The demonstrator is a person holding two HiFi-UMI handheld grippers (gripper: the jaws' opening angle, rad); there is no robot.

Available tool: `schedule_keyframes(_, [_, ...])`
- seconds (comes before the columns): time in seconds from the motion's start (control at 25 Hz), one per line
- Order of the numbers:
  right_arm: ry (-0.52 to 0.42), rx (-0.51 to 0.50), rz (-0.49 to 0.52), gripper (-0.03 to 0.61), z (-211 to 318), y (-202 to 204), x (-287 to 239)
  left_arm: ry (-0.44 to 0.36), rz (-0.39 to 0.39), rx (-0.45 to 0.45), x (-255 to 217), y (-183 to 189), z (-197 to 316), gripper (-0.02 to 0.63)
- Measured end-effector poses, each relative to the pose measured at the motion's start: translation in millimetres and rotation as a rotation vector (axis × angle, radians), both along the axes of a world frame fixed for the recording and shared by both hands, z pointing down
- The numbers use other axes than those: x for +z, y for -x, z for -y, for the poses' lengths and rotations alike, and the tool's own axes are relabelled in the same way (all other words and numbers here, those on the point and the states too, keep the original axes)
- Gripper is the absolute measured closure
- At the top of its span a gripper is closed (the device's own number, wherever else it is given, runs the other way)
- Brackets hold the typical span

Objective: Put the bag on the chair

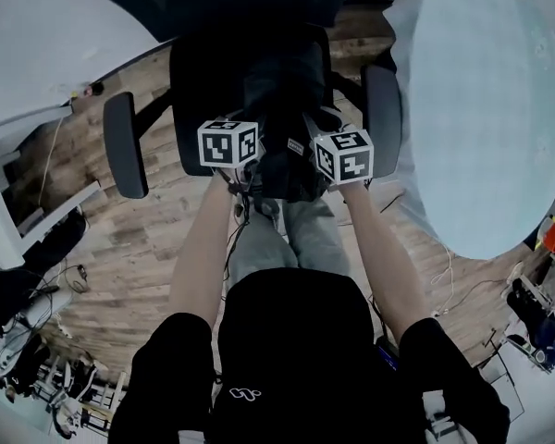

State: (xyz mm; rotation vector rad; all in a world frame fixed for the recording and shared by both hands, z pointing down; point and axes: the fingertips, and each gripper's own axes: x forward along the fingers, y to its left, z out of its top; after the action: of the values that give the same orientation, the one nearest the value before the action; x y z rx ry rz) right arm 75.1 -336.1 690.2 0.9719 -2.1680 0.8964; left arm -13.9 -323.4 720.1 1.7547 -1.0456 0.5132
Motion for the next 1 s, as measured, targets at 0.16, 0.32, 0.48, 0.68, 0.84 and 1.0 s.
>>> schedule_keyframes(0.16, [0.034,0.026,-0.076,0.54,29.6,-1.9,35.3,0.052,0.077,0.051,31.2,-2.6,31.5,0.561])
schedule_keyframes(0.32, [0.09,0.057,-0.119,0.535,60.3,-6.5,70.9,0.081,0.139,0.099,61.1,-3.8,60.2,0.547])
schedule_keyframes(0.48, [0.127,0.03,-0.149,0.522,72.8,-8.5,96.2,0.087,0.159,0.127,82.5,-1.1,72.5,0.529])
schedule_keyframes(0.68, [0.229,0.089,-0.121,0.474,76.7,-16.9,122.0,0.077,0.186,0.131,102.3,1.3,75.3,0.495])
schedule_keyframes(0.84, [0.233,0.076,-0.113,0.425,68.7,-11.9,111.6,0.054,0.183,0.054,96.7,12.9,65.6,0.44])
schedule_keyframes(1.0, [0.177,0.045,-0.077,0.32,56.8,-1.2,85.2,0.04,0.123,-0.073,71.4,30.6,44.5,0.442])
